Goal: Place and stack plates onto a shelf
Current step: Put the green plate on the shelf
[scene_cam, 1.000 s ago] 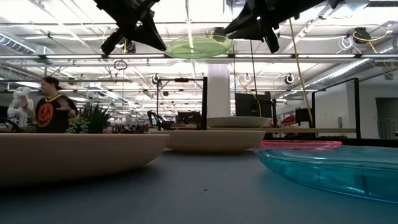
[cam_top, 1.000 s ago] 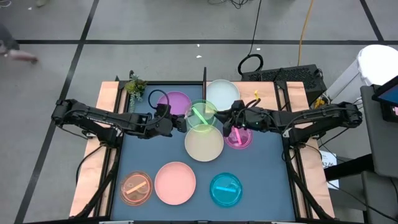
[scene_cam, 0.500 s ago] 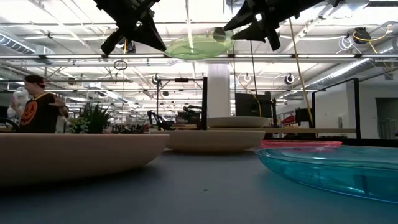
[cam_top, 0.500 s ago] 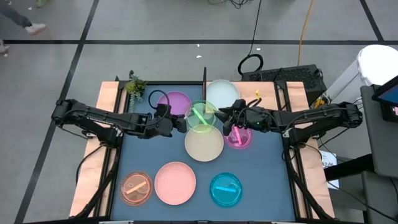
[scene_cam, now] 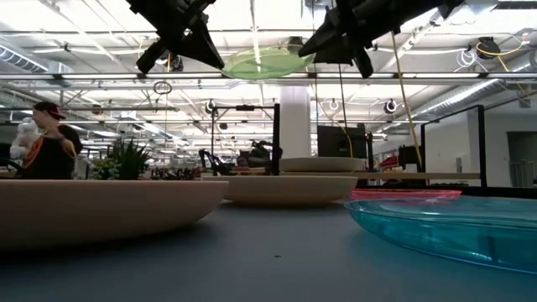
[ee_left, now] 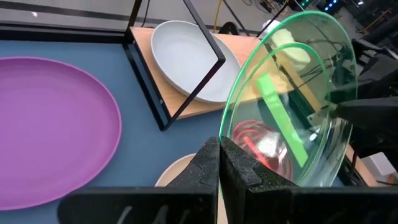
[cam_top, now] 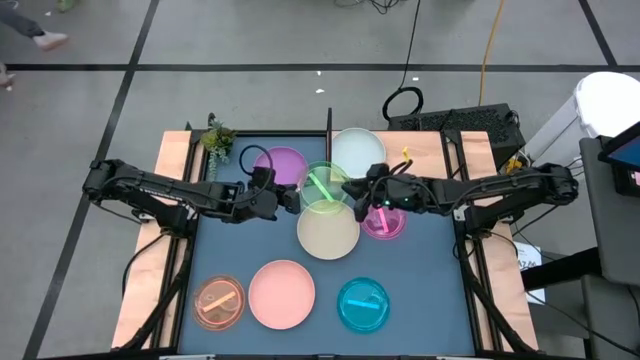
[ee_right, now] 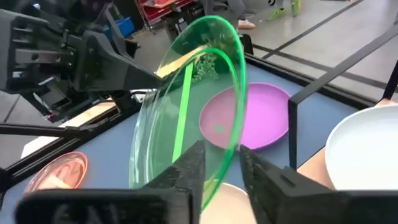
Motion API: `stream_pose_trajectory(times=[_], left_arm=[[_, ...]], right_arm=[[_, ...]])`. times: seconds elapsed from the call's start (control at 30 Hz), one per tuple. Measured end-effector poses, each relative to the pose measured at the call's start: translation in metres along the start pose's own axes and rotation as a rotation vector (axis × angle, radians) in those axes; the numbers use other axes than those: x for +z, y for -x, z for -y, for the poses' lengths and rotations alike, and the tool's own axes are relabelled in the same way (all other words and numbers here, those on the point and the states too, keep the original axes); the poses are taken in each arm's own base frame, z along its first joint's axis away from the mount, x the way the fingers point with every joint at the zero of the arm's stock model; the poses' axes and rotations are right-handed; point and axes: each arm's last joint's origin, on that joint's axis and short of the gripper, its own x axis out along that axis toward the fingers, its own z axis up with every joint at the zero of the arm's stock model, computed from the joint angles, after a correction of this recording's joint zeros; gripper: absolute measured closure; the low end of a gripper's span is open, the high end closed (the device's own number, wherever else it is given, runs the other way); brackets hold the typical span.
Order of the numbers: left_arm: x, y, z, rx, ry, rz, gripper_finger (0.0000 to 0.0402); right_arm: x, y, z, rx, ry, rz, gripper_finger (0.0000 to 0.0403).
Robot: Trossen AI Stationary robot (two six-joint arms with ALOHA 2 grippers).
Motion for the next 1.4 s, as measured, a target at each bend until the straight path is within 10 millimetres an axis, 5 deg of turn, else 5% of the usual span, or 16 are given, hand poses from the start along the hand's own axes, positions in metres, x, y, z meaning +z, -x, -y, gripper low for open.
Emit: stream_pose_trajectory(times=[0.2,0.37,0.83,1.4], left_arm=[[0.0,0.0,0.0,0.003,-0.001,0.003,0.0399],[0.0,0.0,0.0,-0.005,0.009,-0.003,0.0389],[0.003,0.004,0.006,-0.107,0.031,-0.072,0.0208],[0.05,0.047,-0.007,-0.213,-0.044,0.053,0.0181]], right_arm=[[0.0,0.001,0.0,0.012,-0.01,-0.007,0.0395],[0.001,0.001,0.001,0.008,-0.021,-0.004,0.0394],[0.002,0.002,0.004,0.0,-0.077,-0.02,0.0401],[0.017,0.06,0.021,-0.036,-0.312,-0.094,0.0402]])
